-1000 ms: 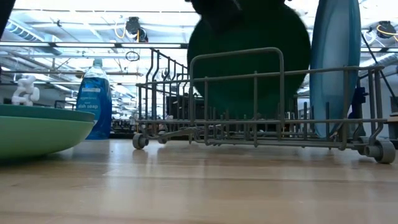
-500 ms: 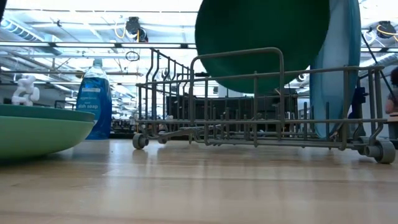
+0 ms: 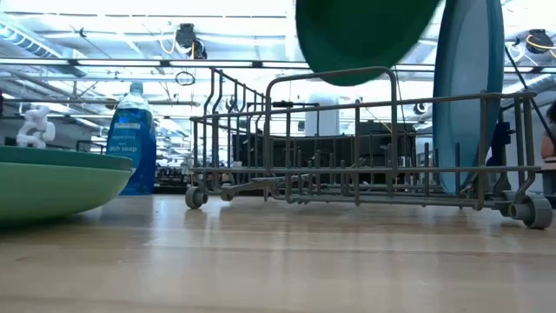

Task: Sort dishes
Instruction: Put the dark green plate into the dish rack

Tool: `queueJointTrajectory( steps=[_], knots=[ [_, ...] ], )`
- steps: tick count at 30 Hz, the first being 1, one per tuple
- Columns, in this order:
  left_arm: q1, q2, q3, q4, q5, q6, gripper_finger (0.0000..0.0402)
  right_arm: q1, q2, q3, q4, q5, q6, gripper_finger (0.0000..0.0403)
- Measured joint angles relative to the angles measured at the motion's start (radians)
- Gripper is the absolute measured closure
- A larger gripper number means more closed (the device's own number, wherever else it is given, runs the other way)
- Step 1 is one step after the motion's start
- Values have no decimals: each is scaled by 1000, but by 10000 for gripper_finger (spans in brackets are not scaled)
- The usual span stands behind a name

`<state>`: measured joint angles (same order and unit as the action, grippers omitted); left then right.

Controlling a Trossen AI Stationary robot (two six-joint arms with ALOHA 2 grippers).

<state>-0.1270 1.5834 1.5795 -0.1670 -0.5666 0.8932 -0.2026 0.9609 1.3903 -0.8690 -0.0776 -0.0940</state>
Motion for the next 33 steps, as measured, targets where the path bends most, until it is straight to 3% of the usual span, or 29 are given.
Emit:
queueJointTrajectory(
  steps=[10,15,24,28,33],
  knots=[
    [278,-19,0,-25,726,21,402,61,-16,0,-50,-3,10,314],
    [407,24,0,-44,988,-24,402,97,-7,0,-52,-3,54,314],
    [551,120,0,-10,1310,-133,401,169,10,0,-49,1,127,314],
    [572,186,0,70,1379,-193,401,193,25,0,-32,2,124,314],
    [572,265,0,140,1387,-204,401,206,50,0,-11,4,104,314]
  ],
)
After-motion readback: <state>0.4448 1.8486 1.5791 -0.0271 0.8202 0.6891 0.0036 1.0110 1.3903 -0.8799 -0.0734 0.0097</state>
